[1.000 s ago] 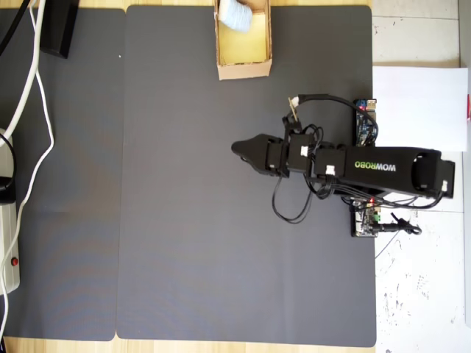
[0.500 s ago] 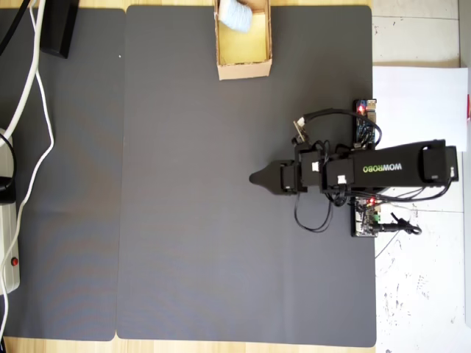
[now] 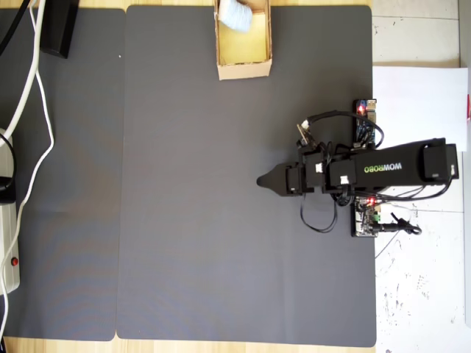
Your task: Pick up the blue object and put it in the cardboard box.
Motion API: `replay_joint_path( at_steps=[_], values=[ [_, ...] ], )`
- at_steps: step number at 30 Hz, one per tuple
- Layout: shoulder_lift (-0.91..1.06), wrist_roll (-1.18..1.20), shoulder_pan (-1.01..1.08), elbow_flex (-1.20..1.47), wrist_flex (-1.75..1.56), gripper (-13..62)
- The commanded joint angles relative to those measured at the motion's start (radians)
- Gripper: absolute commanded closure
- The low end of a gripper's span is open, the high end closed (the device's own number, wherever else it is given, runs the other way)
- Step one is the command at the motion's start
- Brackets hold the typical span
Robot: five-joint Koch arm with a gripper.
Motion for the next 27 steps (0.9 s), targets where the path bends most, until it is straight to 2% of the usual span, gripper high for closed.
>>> replay_joint_path(
  at_steps=[1,27],
  values=[
    [0.095,0.018,-0.006,0.044,0.083,15.0],
    [0.094,0.005,0.006,0.044,0.127,15.3]
  ],
)
